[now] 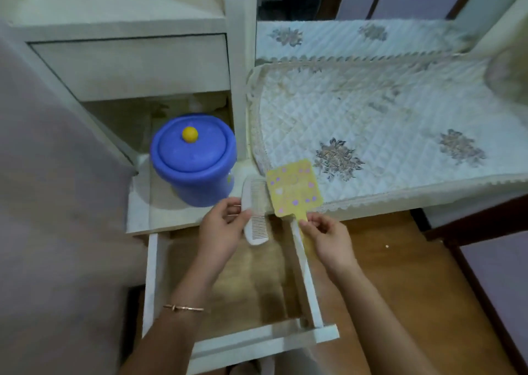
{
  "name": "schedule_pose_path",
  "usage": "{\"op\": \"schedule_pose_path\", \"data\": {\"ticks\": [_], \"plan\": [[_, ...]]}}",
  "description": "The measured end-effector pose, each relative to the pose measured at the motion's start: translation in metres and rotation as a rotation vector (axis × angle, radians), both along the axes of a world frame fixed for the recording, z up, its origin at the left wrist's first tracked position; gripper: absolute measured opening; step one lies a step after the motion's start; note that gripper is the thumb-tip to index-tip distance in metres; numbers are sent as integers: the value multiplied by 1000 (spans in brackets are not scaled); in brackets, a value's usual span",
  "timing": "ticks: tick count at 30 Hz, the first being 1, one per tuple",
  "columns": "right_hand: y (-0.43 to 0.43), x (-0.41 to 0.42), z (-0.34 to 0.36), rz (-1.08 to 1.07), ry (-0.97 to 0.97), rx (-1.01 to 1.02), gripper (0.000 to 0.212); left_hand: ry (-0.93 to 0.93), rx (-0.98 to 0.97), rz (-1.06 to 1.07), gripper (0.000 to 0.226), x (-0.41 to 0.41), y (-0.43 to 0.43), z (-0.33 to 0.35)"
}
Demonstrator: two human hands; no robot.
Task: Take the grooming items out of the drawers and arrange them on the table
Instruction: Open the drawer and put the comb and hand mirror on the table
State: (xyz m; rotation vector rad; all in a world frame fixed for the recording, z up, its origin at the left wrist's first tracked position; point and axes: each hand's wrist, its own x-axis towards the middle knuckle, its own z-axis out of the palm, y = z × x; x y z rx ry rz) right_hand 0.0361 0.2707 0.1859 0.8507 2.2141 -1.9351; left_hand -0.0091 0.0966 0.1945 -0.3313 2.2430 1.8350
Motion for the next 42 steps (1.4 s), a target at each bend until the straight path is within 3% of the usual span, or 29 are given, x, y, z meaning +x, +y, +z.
{"op": "schedule_pose_path", "data": {"ticks": [4, 10, 14, 17, 24, 31, 37, 42], "plan": [[56, -54, 8, -138, 20, 76, 9, 9, -47, -51, 15, -56, 56, 4], [130, -135, -6, -202, -30, 156, 5, 2, -137, -52, 23, -136, 134, -6], [152, -168, -18, -167, -65, 246, 7, 4, -216, -56, 33, -170, 172, -15], [155, -172, -24, -99, -90, 391, 26, 8, -307, -103, 32, -178, 181, -23], [152, -167, -35, 14, -16, 568, 29, 90, -495, -193, 37, -175, 182, -36], [151, -146, -35, 113, -7, 719, 36, 116, -526, -274, 31, -142, 152, -28], [108, -65, -23, 276, 92, 788, 31, 216, -613, -358, 20, -48, 66, -24], [47, 37, -34, 535, 25, 755, 20, -6, -699, -374, 22, 65, -36, -46]]}}
